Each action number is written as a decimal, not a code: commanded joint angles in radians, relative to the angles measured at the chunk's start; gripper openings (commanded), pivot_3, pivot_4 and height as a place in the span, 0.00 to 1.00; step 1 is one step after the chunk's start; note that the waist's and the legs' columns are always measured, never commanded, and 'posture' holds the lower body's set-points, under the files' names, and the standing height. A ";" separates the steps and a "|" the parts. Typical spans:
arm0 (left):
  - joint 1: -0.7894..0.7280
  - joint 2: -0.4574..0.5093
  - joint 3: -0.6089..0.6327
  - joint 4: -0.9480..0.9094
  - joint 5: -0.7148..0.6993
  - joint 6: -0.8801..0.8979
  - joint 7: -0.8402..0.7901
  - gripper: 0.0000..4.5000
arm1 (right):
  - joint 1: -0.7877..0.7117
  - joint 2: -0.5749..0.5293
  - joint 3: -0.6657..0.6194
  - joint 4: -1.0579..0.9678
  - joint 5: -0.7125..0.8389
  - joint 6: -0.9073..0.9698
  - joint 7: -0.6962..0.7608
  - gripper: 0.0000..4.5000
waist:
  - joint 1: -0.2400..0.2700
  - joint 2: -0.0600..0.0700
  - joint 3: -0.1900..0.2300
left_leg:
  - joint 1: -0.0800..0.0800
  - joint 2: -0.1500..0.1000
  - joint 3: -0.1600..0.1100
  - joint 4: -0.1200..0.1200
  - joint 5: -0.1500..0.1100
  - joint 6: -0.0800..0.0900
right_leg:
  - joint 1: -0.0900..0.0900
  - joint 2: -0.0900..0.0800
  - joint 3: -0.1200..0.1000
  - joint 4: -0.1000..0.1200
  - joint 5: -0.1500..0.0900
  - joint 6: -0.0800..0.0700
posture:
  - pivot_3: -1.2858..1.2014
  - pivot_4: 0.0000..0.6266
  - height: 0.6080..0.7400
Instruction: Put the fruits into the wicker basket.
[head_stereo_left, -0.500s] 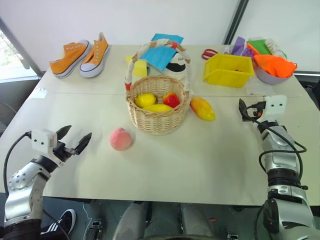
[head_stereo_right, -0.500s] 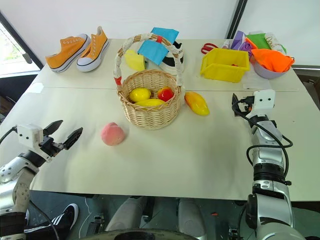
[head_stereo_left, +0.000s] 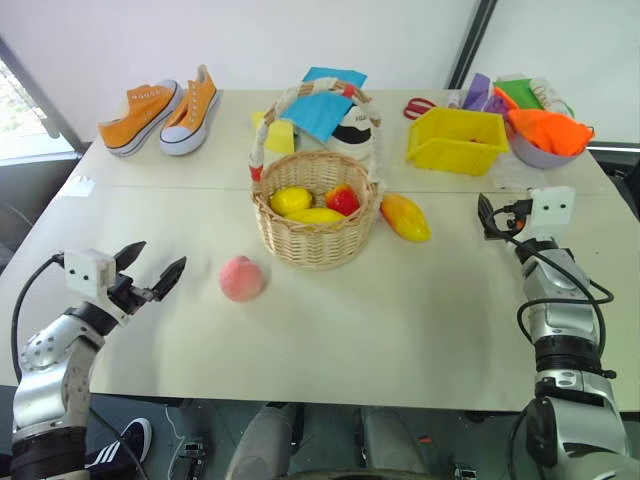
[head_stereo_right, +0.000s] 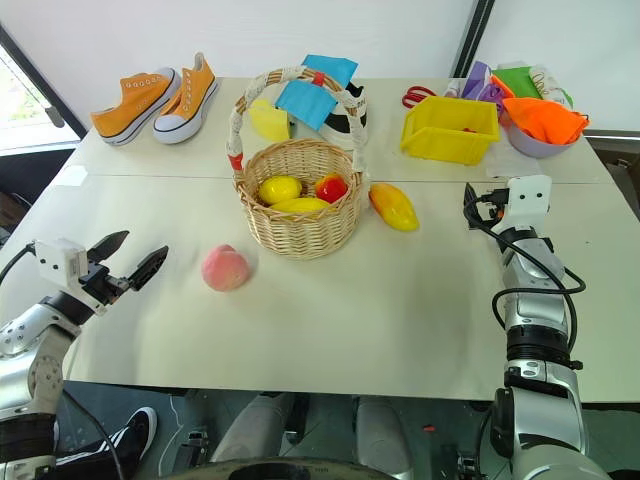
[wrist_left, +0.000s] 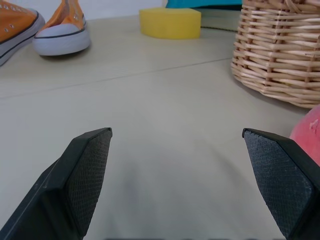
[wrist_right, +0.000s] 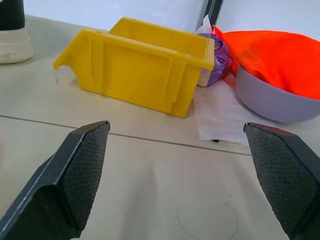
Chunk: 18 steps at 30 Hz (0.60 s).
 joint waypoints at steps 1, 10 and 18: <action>-0.007 0.008 0.011 -0.003 0.003 -0.019 0.008 1.00 | -0.007 -0.004 -0.004 -0.046 0.004 -0.006 -0.001 0.99 | 0.000 0.000 0.000 | 0.000 0.000 0.000 0.000 0.000 0.000 | 0.000 0.000 0.000 0.000 0.000 0.000 | 0.52 0.24 1.00; 0.011 -0.015 0.016 -0.027 -0.015 -0.044 0.006 1.00 | -0.005 -0.005 -0.003 -0.050 0.003 -0.003 0.000 0.99 | 0.000 0.000 0.000 | 0.000 0.000 0.000 0.000 0.000 0.000 | 0.000 0.000 0.000 0.000 0.000 0.000 | 0.52 0.24 1.00; -0.002 -0.012 0.009 -0.020 -0.017 -0.064 -0.016 1.00 | 0.001 -0.005 -0.004 -0.067 0.004 0.003 -0.001 0.99 | 0.001 0.000 0.000 | 0.000 0.000 0.000 0.000 0.000 0.000 | 0.000 0.000 0.000 0.000 0.000 0.000 | 0.52 0.24 1.00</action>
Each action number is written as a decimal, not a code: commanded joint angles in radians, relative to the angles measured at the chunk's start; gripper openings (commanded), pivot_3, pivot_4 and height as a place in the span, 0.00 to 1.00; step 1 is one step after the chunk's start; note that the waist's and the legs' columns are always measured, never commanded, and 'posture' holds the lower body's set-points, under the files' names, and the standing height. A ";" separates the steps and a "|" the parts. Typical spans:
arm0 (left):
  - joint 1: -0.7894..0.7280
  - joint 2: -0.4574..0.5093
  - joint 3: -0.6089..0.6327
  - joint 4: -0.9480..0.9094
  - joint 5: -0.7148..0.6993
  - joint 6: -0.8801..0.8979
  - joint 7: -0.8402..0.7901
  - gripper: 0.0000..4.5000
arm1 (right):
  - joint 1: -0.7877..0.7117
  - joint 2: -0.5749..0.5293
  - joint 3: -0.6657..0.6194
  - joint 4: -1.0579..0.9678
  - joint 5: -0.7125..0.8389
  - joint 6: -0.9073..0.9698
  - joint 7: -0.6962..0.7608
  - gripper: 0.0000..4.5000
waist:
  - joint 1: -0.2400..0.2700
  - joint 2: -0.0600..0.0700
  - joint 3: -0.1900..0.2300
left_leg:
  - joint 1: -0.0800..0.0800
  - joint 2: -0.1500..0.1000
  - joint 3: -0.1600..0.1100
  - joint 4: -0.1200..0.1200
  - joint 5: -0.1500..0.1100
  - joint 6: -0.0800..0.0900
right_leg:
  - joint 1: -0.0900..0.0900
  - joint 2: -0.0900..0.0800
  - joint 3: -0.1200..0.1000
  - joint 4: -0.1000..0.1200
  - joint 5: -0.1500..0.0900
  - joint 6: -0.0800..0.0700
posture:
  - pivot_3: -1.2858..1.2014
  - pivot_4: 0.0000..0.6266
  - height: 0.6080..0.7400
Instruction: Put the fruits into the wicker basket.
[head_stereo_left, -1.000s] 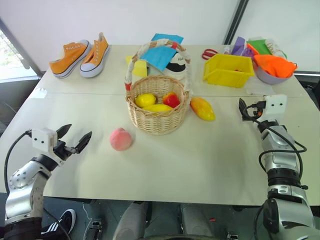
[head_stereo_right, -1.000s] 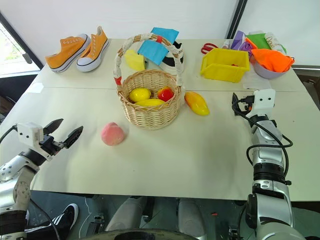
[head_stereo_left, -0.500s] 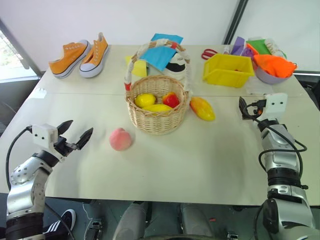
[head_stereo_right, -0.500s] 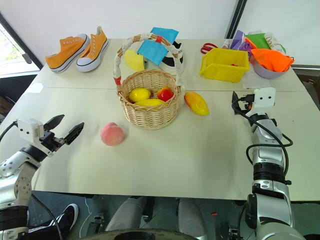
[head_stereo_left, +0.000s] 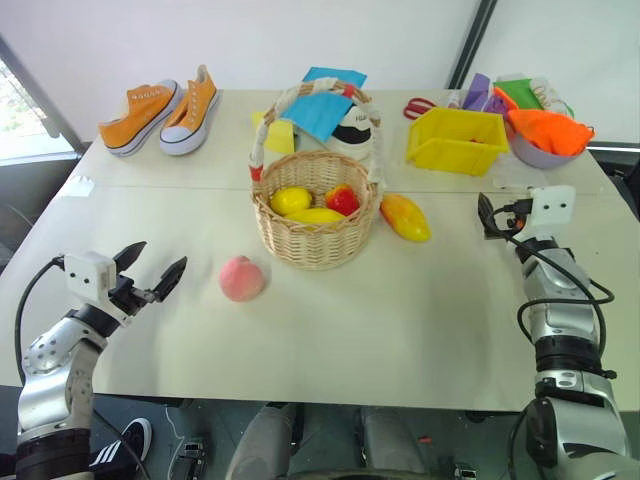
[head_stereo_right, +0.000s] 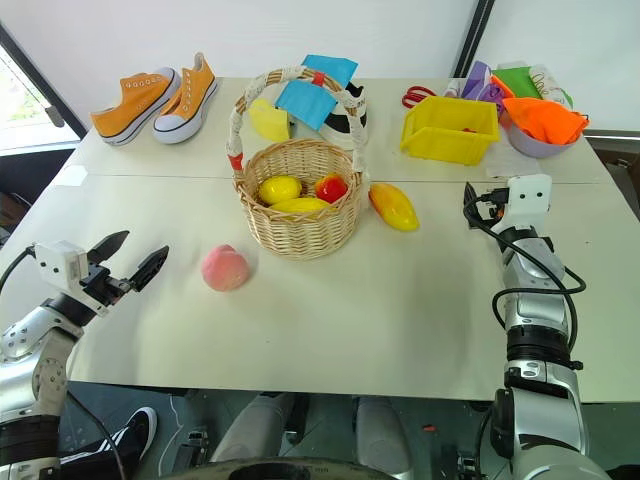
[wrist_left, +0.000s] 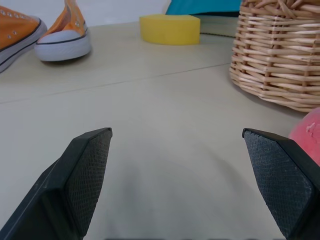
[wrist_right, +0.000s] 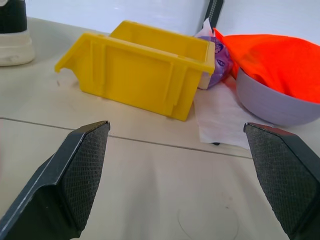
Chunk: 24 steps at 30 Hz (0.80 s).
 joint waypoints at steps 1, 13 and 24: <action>-0.014 0.008 0.009 -0.024 -0.018 -0.018 -0.009 1.00 | -0.001 -0.004 -0.004 -0.050 0.004 0.000 -0.001 0.99 | 0.000 0.000 0.000 | 0.000 0.000 0.000 0.000 0.000 0.000 | 0.000 0.000 0.000 0.000 0.000 0.000 | 0.52 0.24 1.00; -0.004 0.021 0.021 -0.086 -0.096 -0.004 -0.104 1.00 | 0.084 0.035 -0.020 -0.239 0.163 0.082 0.151 0.99 | 0.001 0.000 0.000 | 0.000 0.000 0.000 0.000 0.000 0.000 | 0.000 0.000 0.000 0.000 0.000 0.000 | 0.52 0.24 1.00; 0.183 0.087 0.003 -0.339 -0.256 0.114 -0.292 1.00 | 0.413 0.041 0.036 -0.758 0.286 0.286 0.202 0.99 | 0.000 0.000 0.000 | 0.000 0.000 -0.001 -0.001 -0.001 -0.002 | 0.000 0.000 0.002 -0.001 -0.001 -0.004 | 0.52 0.24 1.00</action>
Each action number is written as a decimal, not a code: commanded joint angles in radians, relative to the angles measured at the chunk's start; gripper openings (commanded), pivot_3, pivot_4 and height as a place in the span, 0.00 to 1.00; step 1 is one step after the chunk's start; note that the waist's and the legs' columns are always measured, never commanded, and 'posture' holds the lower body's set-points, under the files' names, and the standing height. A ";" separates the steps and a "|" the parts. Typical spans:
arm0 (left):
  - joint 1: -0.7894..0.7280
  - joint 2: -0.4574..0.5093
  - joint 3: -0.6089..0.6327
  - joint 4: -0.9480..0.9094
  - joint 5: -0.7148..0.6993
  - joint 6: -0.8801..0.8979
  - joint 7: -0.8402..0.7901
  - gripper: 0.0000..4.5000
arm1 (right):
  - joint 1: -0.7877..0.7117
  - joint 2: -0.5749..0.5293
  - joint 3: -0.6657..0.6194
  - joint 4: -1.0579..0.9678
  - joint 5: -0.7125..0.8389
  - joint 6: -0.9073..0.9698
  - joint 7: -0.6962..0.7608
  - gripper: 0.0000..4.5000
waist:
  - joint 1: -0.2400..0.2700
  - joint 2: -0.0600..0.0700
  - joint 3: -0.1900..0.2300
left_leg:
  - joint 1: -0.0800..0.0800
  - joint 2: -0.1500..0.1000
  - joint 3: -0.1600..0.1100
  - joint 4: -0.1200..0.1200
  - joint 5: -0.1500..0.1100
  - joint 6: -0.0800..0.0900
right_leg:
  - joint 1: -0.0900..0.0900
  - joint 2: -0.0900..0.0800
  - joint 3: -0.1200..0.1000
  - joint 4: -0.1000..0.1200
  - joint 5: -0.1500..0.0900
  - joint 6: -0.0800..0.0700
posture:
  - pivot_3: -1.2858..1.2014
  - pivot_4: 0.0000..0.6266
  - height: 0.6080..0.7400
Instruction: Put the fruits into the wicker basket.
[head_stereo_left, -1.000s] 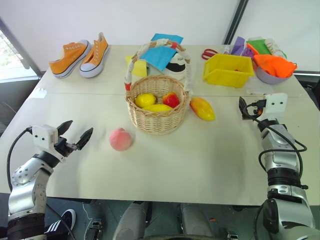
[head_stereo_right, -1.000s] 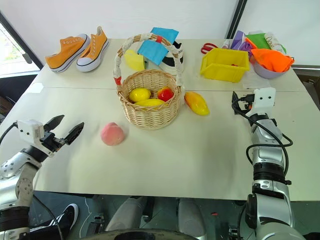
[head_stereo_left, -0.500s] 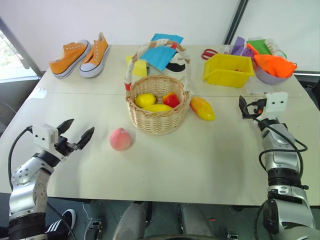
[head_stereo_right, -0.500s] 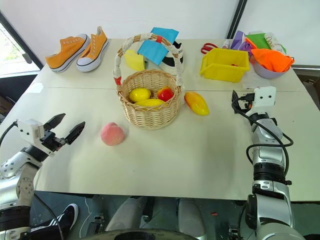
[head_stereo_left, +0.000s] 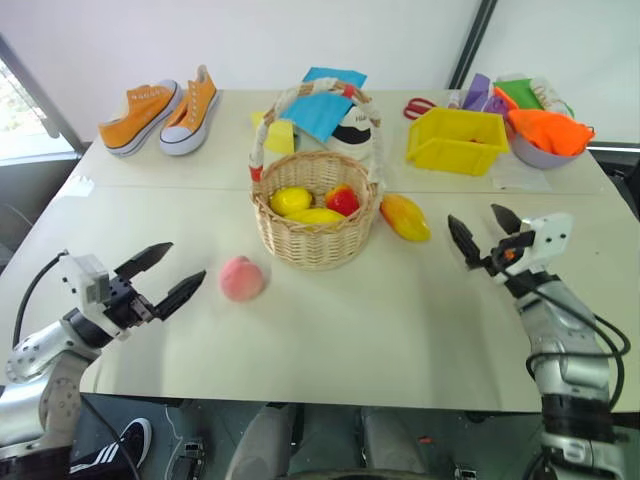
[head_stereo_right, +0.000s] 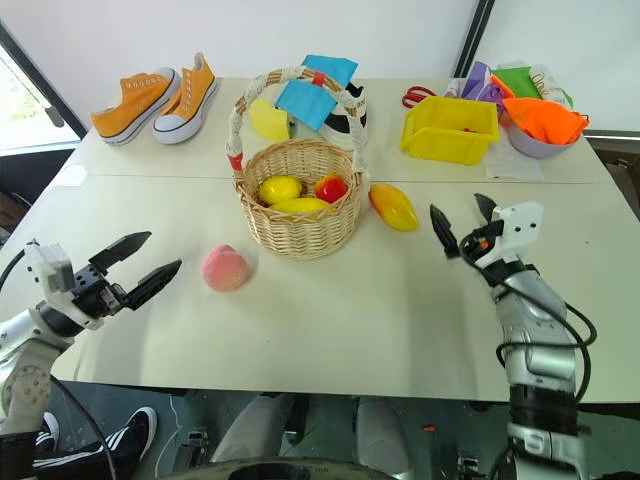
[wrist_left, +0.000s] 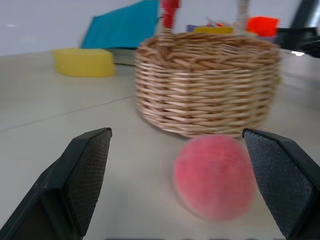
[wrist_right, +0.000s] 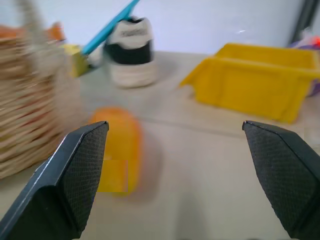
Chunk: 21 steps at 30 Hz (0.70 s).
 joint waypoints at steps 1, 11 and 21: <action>0.040 0.021 -0.005 -0.071 0.004 -0.018 -0.043 1.00 | 0.033 -0.042 0.030 -0.125 -0.013 0.059 0.013 0.99 | 0.001 0.000 0.000 | 0.000 0.000 0.000 0.000 0.000 0.000 | 0.000 0.000 0.000 0.000 0.000 -0.001 | 0.52 0.24 1.00; 0.011 0.017 -0.046 -0.072 0.051 -0.046 -0.055 1.00 | -0.052 -0.082 0.118 -0.174 -0.116 0.243 -0.072 0.99 | 0.004 0.000 0.000 | 0.000 0.000 0.000 0.000 0.000 -0.001 | 0.000 0.000 -0.001 -0.003 -0.002 -0.005 | 0.52 0.24 1.00; 0.005 0.010 -0.079 -0.083 0.054 -0.041 -0.042 1.00 | -0.408 -0.047 0.146 -0.095 -0.088 0.724 -0.203 0.99 | 0.005 0.000 0.000 | 0.000 0.001 -0.001 -0.001 0.000 0.000 | 0.000 0.000 -0.002 -0.005 -0.001 -0.005 | 0.52 0.24 1.00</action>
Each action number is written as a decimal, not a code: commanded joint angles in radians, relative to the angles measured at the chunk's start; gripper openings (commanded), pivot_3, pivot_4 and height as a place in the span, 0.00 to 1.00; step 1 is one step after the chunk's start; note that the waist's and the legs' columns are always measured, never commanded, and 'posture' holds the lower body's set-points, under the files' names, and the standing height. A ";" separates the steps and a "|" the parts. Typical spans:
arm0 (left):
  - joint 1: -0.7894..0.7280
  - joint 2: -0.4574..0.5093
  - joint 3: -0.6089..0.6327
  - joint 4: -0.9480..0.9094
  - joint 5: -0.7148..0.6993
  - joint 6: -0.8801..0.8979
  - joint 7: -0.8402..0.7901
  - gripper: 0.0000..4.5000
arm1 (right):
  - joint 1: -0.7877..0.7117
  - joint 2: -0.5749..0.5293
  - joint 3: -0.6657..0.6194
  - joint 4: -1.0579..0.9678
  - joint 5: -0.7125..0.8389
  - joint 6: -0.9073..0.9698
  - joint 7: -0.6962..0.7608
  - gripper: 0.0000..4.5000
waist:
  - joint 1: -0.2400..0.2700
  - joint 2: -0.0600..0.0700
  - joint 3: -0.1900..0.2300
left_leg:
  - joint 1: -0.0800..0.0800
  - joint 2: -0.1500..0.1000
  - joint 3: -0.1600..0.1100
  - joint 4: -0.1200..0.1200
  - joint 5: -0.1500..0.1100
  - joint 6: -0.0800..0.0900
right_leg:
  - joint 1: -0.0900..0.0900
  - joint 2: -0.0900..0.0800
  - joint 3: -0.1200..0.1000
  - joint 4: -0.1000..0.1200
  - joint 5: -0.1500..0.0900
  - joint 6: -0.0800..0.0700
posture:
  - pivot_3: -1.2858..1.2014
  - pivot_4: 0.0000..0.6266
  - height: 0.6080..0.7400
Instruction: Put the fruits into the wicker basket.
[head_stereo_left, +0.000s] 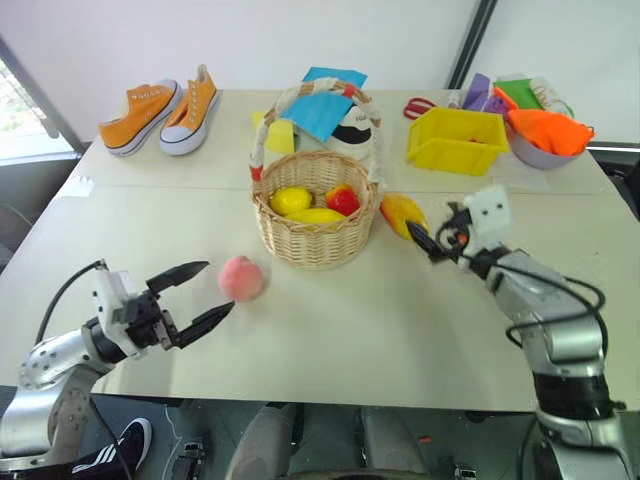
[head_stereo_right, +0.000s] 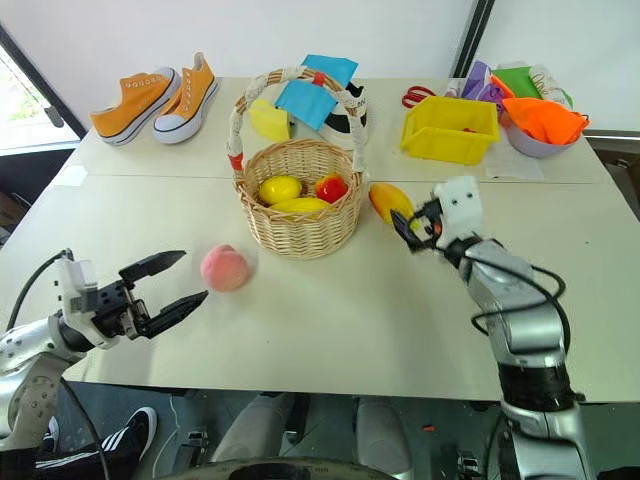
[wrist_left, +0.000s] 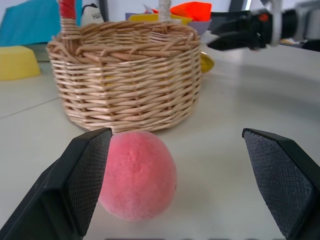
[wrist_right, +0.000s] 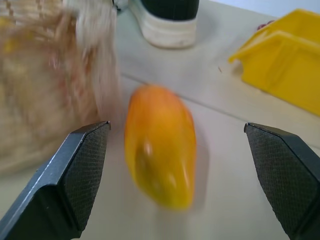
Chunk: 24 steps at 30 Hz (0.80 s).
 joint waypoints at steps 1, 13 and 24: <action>-0.009 -0.003 -0.001 -0.021 0.003 -0.017 0.006 1.00 | -0.104 0.017 -0.026 0.042 0.044 0.163 -0.017 0.99 | 0.001 0.000 0.000 | 0.000 0.000 0.000 0.000 0.000 0.000 | 0.000 0.000 0.000 -0.001 0.000 0.000 | 0.52 0.24 1.00; -0.024 -0.019 -0.018 -0.038 0.002 -0.005 0.027 1.00 | -0.278 0.014 0.095 0.246 -0.025 0.299 -0.007 0.99 | -0.004 0.000 0.000 | -0.001 0.000 0.000 -0.002 0.001 0.002 | 0.000 0.000 -0.001 -0.004 0.003 0.003 | 0.52 0.24 1.00; -0.025 -0.015 -0.013 -0.032 0.018 -0.013 0.061 1.00 | -0.324 0.098 0.041 0.408 -0.055 0.186 -0.045 0.99 | -0.003 0.000 0.000 | -0.001 0.000 0.000 -0.002 0.001 0.002 | 0.000 0.000 -0.001 -0.004 0.003 0.004 | 0.52 0.24 1.00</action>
